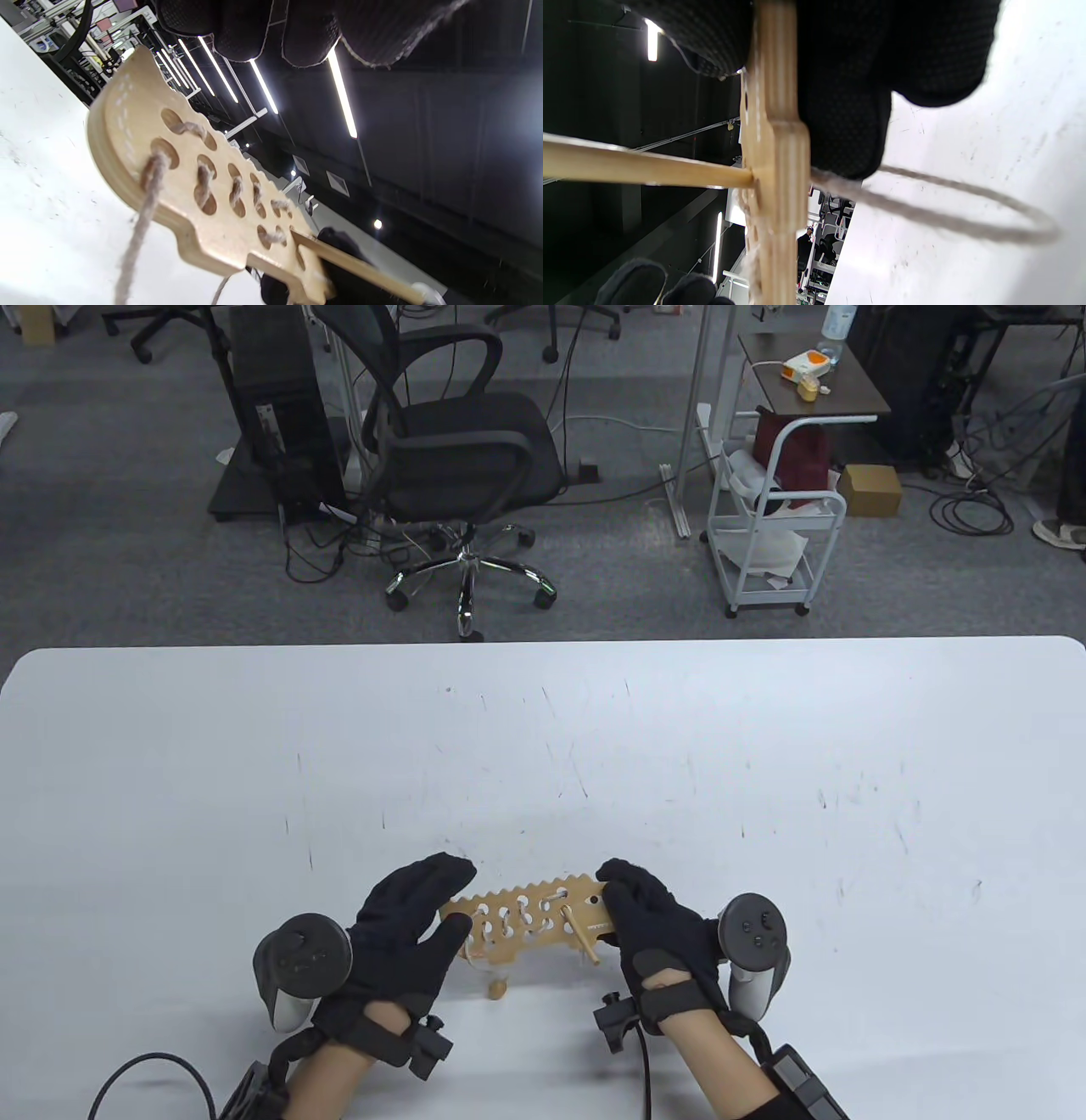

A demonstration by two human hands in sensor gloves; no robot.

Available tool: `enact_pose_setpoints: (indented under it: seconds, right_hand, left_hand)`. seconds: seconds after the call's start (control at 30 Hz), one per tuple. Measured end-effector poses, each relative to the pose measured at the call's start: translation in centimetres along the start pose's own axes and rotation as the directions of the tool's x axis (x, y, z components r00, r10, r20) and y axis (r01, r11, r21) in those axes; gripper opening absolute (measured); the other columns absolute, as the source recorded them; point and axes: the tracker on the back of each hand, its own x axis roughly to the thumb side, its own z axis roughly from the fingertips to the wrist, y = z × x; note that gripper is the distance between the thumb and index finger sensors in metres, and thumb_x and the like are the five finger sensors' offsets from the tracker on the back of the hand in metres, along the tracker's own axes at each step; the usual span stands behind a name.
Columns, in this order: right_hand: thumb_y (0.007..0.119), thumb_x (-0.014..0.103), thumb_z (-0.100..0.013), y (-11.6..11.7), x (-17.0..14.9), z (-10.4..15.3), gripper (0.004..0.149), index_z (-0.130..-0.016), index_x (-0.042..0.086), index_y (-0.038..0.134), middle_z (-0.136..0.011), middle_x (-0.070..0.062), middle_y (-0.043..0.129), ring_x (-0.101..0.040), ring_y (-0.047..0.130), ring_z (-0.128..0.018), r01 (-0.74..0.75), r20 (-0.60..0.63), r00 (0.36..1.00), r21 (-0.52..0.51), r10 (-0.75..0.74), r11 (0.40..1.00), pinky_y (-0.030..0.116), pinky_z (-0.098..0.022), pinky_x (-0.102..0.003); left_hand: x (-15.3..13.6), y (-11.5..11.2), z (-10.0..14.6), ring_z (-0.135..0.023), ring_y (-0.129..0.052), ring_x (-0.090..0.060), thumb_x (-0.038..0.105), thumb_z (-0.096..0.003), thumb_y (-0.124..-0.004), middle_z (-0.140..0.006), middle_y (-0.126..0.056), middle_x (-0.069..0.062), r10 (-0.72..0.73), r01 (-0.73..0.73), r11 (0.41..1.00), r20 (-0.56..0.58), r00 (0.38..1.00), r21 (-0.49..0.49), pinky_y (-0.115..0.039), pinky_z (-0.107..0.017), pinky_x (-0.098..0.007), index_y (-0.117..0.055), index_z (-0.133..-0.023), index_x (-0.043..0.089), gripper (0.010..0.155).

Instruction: Thread rope through all holes on crocodile lacing toy

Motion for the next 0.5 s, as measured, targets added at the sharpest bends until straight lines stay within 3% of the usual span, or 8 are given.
enact_pose_setpoints:
  seconds: [0.5]
  right_hand:
    - [0.077, 0.032, -0.048, 1.9, 0.4, 0.8, 0.052, -0.089, 0.001, 0.070, -0.071, -0.012, 0.100, -0.027, 0.108, -0.050, -0.040, -0.003, 0.999, 0.088, 0.041, 0.995, 0.085, -0.038, -0.041]
  left_hand:
    - [2.1, -3.9, -0.1, -0.105, -0.045, -0.038, 0.050, -0.0445, -0.082, -0.113, -0.055, -0.007, -0.279, 0.290, 0.944, 0.092, 0.956, -0.155, -0.030, -0.078, -0.061, -0.072, -0.101, 0.048, 0.057]
